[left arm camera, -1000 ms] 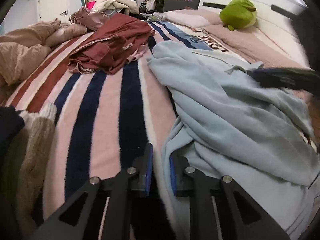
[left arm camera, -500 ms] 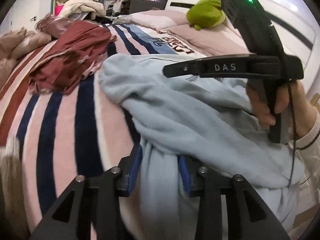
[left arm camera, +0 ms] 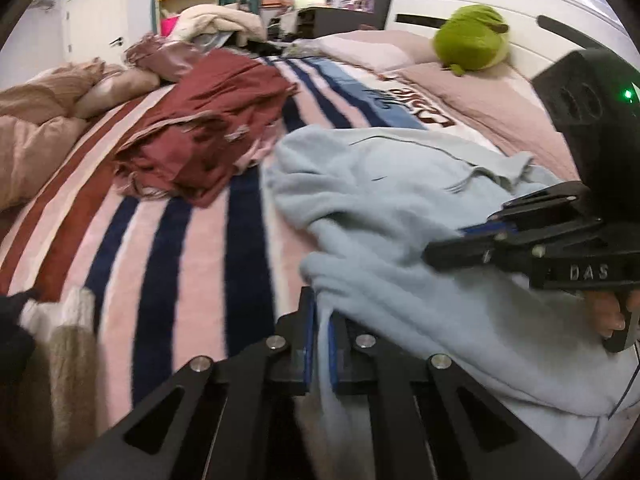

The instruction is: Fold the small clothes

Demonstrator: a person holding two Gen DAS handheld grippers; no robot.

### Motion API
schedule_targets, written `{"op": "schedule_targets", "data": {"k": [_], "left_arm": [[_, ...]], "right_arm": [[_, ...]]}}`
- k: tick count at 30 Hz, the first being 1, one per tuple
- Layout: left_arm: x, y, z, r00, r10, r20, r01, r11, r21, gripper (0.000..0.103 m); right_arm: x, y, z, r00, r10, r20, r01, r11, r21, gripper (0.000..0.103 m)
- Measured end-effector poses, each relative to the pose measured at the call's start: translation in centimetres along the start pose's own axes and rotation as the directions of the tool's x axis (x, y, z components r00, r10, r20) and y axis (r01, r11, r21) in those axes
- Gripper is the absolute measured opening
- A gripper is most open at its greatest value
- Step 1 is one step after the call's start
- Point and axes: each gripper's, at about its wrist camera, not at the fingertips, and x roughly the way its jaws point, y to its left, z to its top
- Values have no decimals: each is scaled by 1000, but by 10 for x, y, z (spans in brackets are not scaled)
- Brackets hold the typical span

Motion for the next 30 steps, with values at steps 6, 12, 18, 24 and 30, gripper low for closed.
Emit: {"op": "schedule_targets", "data": {"k": [6, 12, 18, 24, 30], "left_arm": [[1, 17, -8, 999, 36, -17, -37, 999, -37, 3], [0, 15, -10, 999, 10, -31, -11, 1000, -26, 4], [10, 24, 5, 994, -100, -35, 98, 993, -69, 29], [22, 33, 4, 976, -216, -34, 211, 971, -111, 20], [24, 32, 3, 971, -239, -32, 234, 966, -114, 8]], "right_arm": [[-13, -21, -3, 991, -124, 43, 120, 990, 75, 0], [-41, -40, -4, 967, -243, 79, 231, 964, 135, 0], [-30, -23, 29, 993, -67, 94, 63, 997, 39, 39], [47, 26, 71, 994, -101, -35, 93, 981, -171, 57], [59, -8, 86, 938, -344, 48, 347, 936, -63, 39]]}}
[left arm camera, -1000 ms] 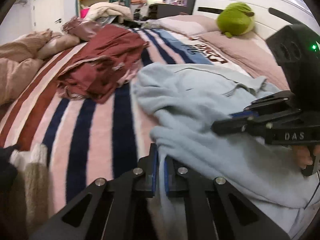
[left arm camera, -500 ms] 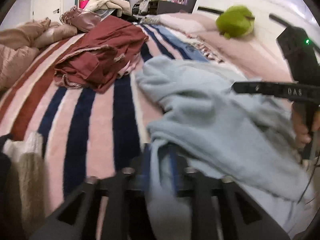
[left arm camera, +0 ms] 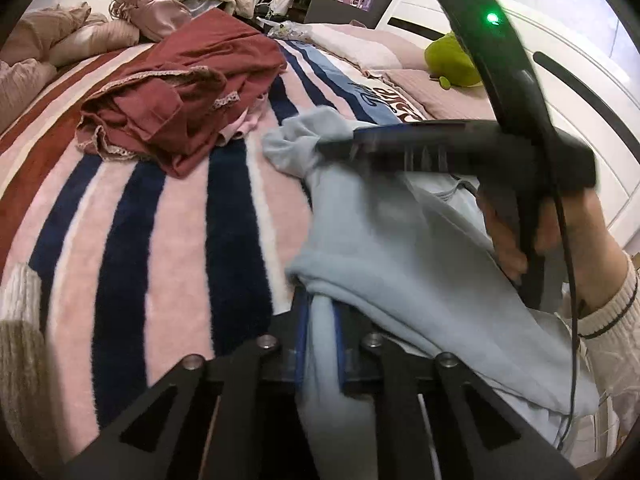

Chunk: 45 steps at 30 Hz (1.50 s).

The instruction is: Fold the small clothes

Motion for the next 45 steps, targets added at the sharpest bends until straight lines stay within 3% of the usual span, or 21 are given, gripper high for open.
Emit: {"op": "schedule_targets", "data": {"k": [2, 3, 5, 6, 7, 9, 11, 13, 15, 17, 19, 20, 25, 30, 34, 35, 38, 40, 41, 43, 45], "left_arm": [[1, -1, 0, 1000, 9, -5, -9, 1000, 2, 8], [1, 0, 0, 1000, 10, -4, -10, 1000, 0, 8], [0, -1, 0, 1000, 15, -3, -15, 1000, 1, 8], [0, -2, 0, 1000, 21, -3, -21, 1000, 5, 8], [0, -4, 0, 1000, 27, -2, -27, 1000, 11, 8], [-1, -5, 0, 1000, 31, 0, -31, 999, 13, 8], [-1, -3, 0, 1000, 21, 3, -21, 1000, -3, 8], [-3, 0, 0, 1000, -1, 10, 2, 1000, -25, 8], [-4, 3, -1, 1000, -17, 14, 17, 999, -38, 8], [-4, 4, -1, 999, -29, 17, 29, 999, -44, 8], [-4, 3, -1, 999, -31, 19, 32, 999, -38, 8], [-5, 2, 0, 999, -31, 23, 31, 999, -33, 7], [-10, 0, -2, 999, 9, 44, -9, 1000, -19, 6], [-9, -2, -9, 993, 114, 22, -114, 993, 1, 6], [-8, -9, -10, 986, 167, 20, -168, 985, 40, 6], [-9, -9, -10, 986, 167, 22, -168, 985, 44, 7], [-18, -9, -13, 990, 137, 37, -138, 989, 43, 9], [-24, -8, -13, 994, 97, 43, -99, 994, 44, 20], [-25, -8, -13, 995, 89, 44, -91, 995, 44, 25], [-22, -8, -12, 996, 74, 40, -75, 997, 24, 25], [-19, -10, -14, 998, 55, 31, -56, 998, 10, 25]], "right_arm": [[-4, -41, -3, 998, -57, 38, 49, 983, 176, 32], [-3, -55, -6, 993, -111, 31, 102, 973, 206, 20], [-2, -76, -14, 991, -135, 0, 131, 961, 245, 19], [-1, -86, -18, 996, -84, -14, 85, 955, 285, 19], [-6, -95, -24, 999, 28, 19, -33, 942, 334, 19], [-18, -86, -22, 983, 164, 78, -180, 937, 301, 19], [-25, -59, -9, 972, 226, 70, -235, 955, 179, 27], [-23, -25, 2, 973, 230, 22, -231, 971, 65, 53], [-12, 3, 12, 978, 206, -33, -207, 978, -24, 58], [7, 29, 13, 987, 123, -105, -135, 984, -113, 55], [25, 40, 11, 992, -45, -118, 23, 983, -184, 6], [23, 38, 13, 994, -69, -81, 54, 983, -175, 6], [-17, -17, 14, 993, 57, 99, -70, 989, 130, 4], [-2, -70, -8, 996, 82, 43, -91, 933, 347, 5], [-16, -75, -6, 999, -28, 34, 18, 958, 287, 5], [-27, -76, -6, 999, -36, 39, 25, 963, 270, 5], [-70, -86, -21, 993, 93, 65, -108, 954, 279, 15], [-106, -85, -43, 987, 137, 79, -153, 954, 258, 39], [-118, -82, -59, 987, 152, 58, -161, 959, 233, 44], [-122, -72, -84, 978, 209, -26, -199, 958, 205, 46], [-118, -56, -121, 946, 298, -126, -272, 944, 189, 46]]}}
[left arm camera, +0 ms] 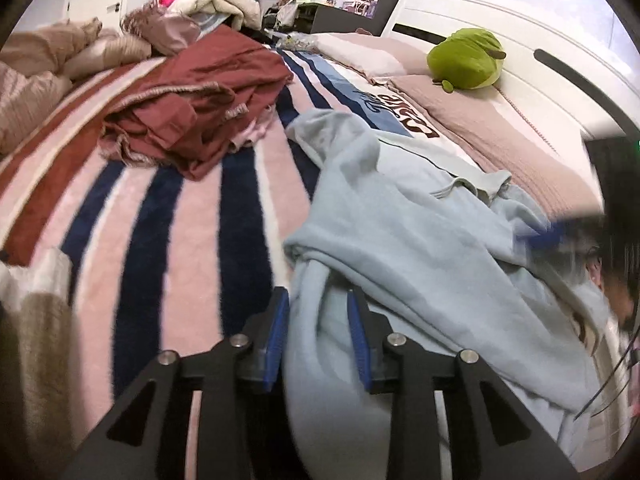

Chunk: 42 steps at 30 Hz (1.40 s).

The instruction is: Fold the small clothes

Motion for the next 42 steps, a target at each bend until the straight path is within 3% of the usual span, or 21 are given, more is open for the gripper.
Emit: {"op": "schedule_targets", "data": {"k": [1, 3, 4, 5, 10, 12, 14, 16, 17, 19, 21, 25, 29, 32, 34, 36, 38, 39, 40, 41, 42], "left_arm": [[3, -3, -2, 1000, 16, -8, -16, 1000, 11, 25], [5, -7, -3, 994, 111, -7, -111, 993, 48, 5], [6, -8, -3, 987, 162, -6, -161, 985, 59, 6], [6, -6, -3, 987, 162, -5, -162, 986, 50, 6], [7, -17, -6, 973, 229, 3, -228, 967, 116, 8], [0, -19, -6, 980, 197, 14, -197, 973, 118, 8], [-16, -21, -6, 987, 153, 37, -156, 982, 105, 22], [-36, -27, -6, 989, 124, 78, -131, 988, 82, 27], [-43, -30, -6, 989, 114, 90, -121, 990, 76, 28], [-58, -39, -7, 989, 94, 117, -102, 993, 62, 32], [-72, -52, -12, 988, 72, 140, -81, 995, 60, 35], [-82, -73, -21, 988, 54, 145, -63, 997, 55, 35], [-87, -84, -31, 988, 59, 140, -63, 998, 23, 35], [-95, -92, -38, 988, 55, 147, -58, 998, 13, 37], [-100, -96, -42, 986, 49, 159, -51, 999, 9, 40], [-103, -99, -44, 986, 30, 167, -29, 1000, -6, 40], [-102, -103, -45, 986, 19, 167, -16, 1000, -15, 40], [-101, -104, -45, 986, 15, 166, -13, 1000, -15, 41], [-99, -108, -44, 987, 12, 161, -10, 1000, -10, 40], [-99, -110, -44, 987, 12, 159, -11, 1000, -7, 40], [-98, -113, -44, 987, 12, 158, -12, 1000, 0, 40]], "right_arm": [[5, 3, -14, 999, 4, -35, -5, 1000, -11, 46], [18, 9, -45, 997, -5, -71, 3, 1000, -27, 42], [20, 11, -54, 998, -18, -54, 16, 999, -33, 18], [19, 13, -62, 998, -50, -27, 49, 998, -43, 5], [-14, 6, -95, 994, -97, 51, 95, 994, 55, 4], [-45, 3, -109, 982, -139, 127, 124, 985, 121, 4], [-80, -2, -124, 963, -170, 207, 133, 975, 179, 9], [-122, -15, -148, 926, -265, 270, 197, 947, 252, 36], [-137, -21, -159, 905, -321, 279, 245, 930, 275, 42], [-165, -36, -185, 854, -454, 254, 373, 875, 309, 48], [-174, -44, -204, 840, -493, 228, 419, 855, 305, 51], [-159, -43, -236, 878, -439, 190, 395, 890, 227, 58], [-145, -53, -256, 789, -598, 140, 563, 795, 227, 61], [-170, -74, -275, 776, -597, 201, 486, 770, 413, 76], [-184, -85, -293, 732, -655, 186, 498, 701, 510, 83], [-189, -92, -307, 704, -694, 152, 511, 644, 569, 84], [-192, -101, -325, 720, -679, 145, 455, 618, 641, 84], [-191, -105, -335, 751, -639, 167, 383, 628, 678, 84], [-189, -105, -339, 764, -619, 184, 352, 638, 685, 79], [-187, -99, -341, 748, -633, 198, 366, 642, 673, 70], [-186, -93, -341, 738, -644, 200, 382, 643, 664, 48]]}}
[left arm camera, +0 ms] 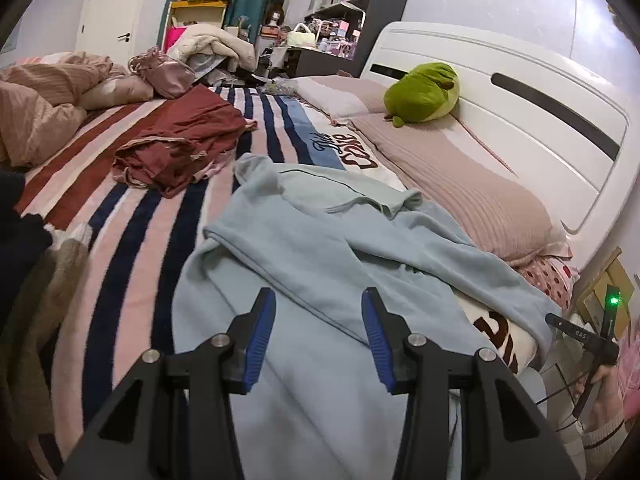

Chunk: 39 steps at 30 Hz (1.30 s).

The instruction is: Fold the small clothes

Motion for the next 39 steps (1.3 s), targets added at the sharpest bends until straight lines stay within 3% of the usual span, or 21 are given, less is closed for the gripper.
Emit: {"op": "schedule_targets", "data": {"k": [1, 3, 5, 8, 12, 14, 16, 17, 18, 19, 23, 24, 26, 28, 30, 31, 33, 34, 36, 37, 39], "left_arm": [[-1, -3, 1, 1000, -2, 3, 2, 1000, 7, 40], [-3, -5, 1, 1000, -10, 13, 10, 1000, 7, 40], [-5, -5, 2, 999, -23, 22, 23, 1000, 0, 41], [-10, -3, 2, 999, -23, 36, 24, 1000, -3, 41], [-23, 5, 4, 996, -31, 80, 33, 999, -19, 40], [-34, 11, 5, 993, -32, 113, 36, 999, -29, 41], [-49, 19, 5, 989, -20, 145, 26, 999, -35, 41], [-54, 22, 4, 988, -14, 154, 20, 999, -37, 41], [-61, 27, 3, 986, -4, 165, 11, 999, -42, 41], [-70, 35, 1, 984, 9, 177, 0, 999, -49, 42], [-86, 58, -11, 983, 36, 179, -24, 997, -68, 47], [-87, 65, -16, 984, 44, 172, -30, 996, -80, 47], [-85, 73, -21, 986, 49, 158, -34, 995, -96, 48], [-79, 78, -26, 990, 31, 137, -17, 995, -103, 48], [-67, 76, -29, 994, -4, 113, 14, 996, -91, 48], [-57, 72, -29, 995, -36, 94, 44, 996, -82, 48], [-39, 62, -29, 994, -91, 59, 95, 993, -66, 48], [-29, 55, -30, 992, -119, 38, 121, 991, -55, 48], [-5, 38, -33, 989, -143, -25, 143, 989, -25, 48], [9, 27, -38, 987, -146, -69, 147, 989, -1, 48], [24, 15, -45, 985, -126, -116, 130, 991, 24, 48]], "right_arm": [[-5, 6, -3, 1000, 0, 22, 1, 1000, -20, 27], [-9, 19, -5, 999, 27, 35, -25, 999, -37, 7], [-9, 30, -3, 998, 21, 54, -18, 997, -68, 4], [-21, 42, 4, 987, 123, 104, -115, 990, -79, 2], [-54, 87, 26, 943, 282, 176, -251, 951, -179, 2], [-68, 126, 43, 896, 401, 190, -352, 904, -244, 2], [-77, 180, 56, 816, 557, 156, -492, 810, -319, 2], [-77, 199, 57, 791, 597, 131, -529, 776, -342, 2], [-74, 237, 57, 742, 668, 64, -600, 704, -380, 2], [-69, 262, 53, 712, 702, 3, -645, 656, -391, 2], [-14, 371, 2, 617, 708, -343, -782, 502, -369, 3], [-1, 383, -9, 608, 691, -392, -792, 494, -359, 6], [40, 410, -42, 556, 624, -549, -824, 497, -270, 6], [59, 412, -54, 537, 594, -598, -826, 513, -233, 6], [52, 404, -48, 551, 606, -574, -822, 512, -248, 12], [42, 393, -38, 561, 626, -542, -820, 510, -260, 29], [19, 365, -10, 587, 669, -457, -808, 518, -280, 50], [11, 351, 3, 607, 679, -413, -794, 532, -292, 51], [3, 323, 23, 660, 667, -344, -751, 585, -307, 51], [3, 301, 37, 716, 635, -290, -698, 646, -307, 52], [13, 270, 49, 791, 564, -236, -612, 733, -297, 53]]}}
